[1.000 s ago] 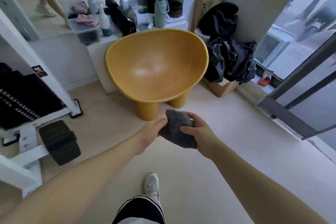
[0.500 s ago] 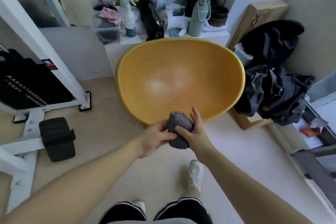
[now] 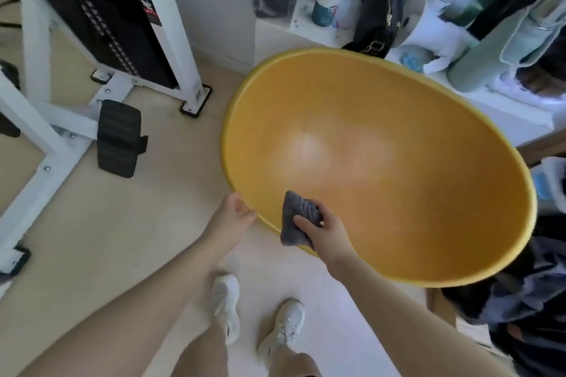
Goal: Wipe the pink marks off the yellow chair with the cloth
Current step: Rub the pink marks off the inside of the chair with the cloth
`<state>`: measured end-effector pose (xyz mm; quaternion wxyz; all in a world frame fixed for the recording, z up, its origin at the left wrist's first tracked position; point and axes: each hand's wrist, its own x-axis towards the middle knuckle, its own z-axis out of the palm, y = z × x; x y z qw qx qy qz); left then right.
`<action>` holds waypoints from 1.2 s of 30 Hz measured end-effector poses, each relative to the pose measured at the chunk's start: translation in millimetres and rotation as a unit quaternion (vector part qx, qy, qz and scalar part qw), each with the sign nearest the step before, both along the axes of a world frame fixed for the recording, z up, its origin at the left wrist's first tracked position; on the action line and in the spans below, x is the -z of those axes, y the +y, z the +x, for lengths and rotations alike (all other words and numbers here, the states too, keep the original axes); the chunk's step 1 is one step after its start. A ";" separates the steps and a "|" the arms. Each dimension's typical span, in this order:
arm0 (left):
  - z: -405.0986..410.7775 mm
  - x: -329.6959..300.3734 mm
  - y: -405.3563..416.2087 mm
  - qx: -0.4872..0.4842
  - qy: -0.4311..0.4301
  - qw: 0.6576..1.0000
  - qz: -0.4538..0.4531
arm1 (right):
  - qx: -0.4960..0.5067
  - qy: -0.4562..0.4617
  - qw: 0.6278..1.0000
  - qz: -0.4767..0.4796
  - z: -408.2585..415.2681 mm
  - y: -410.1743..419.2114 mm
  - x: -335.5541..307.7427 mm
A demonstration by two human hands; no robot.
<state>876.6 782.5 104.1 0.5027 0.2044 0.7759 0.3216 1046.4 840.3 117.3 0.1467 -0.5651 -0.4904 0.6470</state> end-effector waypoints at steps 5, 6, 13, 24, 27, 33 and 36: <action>-27.7 74.8 24.7 0.003 0.169 0.986 -0.005 | -0.039 -0.091 0.995 0.027 -0.4 26.7 103.0; -32.6 95.3 30.6 -0.002 0.181 0.983 0.004 | -0.066 -0.110 0.990 0.054 -4.3 30.8 126.5; -54.1 238.4 61.8 -0.068 0.117 0.979 0.152 | -0.120 -0.089 0.932 0.331 -54.5 83.2 270.6; -56.9 295.0 53.5 -0.067 0.077 0.934 0.342 | -0.187 -0.026 0.841 0.506 -125.9 149.3 341.4; -52.7 299.9 53.0 -0.086 0.078 0.931 0.345 | -0.259 0.019 0.841 0.474 -104.9 106.2 339.8; -47.7 293.4 52.8 -0.084 0.052 0.934 0.344 | -0.260 0.019 0.839 0.478 -94.2 82.1 335.8; -49.7 295.7 54.0 -0.092 0.031 0.932 0.350 | -0.221 -0.002 0.805 0.550 -124.2 111.8 344.8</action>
